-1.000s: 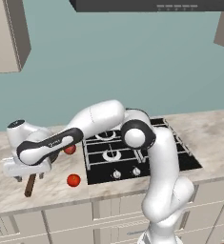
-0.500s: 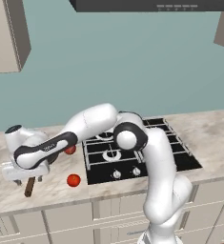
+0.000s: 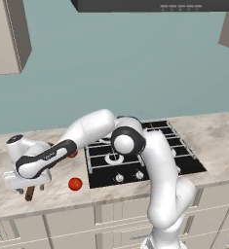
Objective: Place the pan on the front right burner on the stove. Then place the tomato and the onion in the pan and turn on the front right burner.
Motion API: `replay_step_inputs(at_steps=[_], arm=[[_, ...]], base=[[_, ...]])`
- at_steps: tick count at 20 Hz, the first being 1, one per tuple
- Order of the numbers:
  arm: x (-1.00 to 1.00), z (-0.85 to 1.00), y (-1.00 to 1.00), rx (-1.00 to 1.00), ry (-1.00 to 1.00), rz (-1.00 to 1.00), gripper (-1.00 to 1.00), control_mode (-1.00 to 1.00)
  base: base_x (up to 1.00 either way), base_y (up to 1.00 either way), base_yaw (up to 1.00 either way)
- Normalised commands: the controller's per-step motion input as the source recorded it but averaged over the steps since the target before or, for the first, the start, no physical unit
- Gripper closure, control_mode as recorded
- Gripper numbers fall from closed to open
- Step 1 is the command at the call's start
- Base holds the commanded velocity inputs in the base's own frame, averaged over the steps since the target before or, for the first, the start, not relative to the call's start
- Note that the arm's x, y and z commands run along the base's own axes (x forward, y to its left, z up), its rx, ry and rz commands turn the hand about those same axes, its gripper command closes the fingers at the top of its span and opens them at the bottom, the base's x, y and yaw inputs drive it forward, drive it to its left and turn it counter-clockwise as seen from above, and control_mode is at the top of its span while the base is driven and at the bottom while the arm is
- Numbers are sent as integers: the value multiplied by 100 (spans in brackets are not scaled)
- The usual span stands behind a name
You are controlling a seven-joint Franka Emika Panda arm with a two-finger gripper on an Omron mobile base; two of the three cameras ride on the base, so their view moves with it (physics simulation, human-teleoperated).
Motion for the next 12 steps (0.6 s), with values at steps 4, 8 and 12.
replay_step_inputs(at_steps=[4,8,12], arm=[[7,-21,0,0,0,0,100,-100],[3,-7,0,0,0,0,100,-100],[0,6,0,0,-2,-1,100,-100]], base=[[0,0,0],[0,0,0],[0,0,0]])
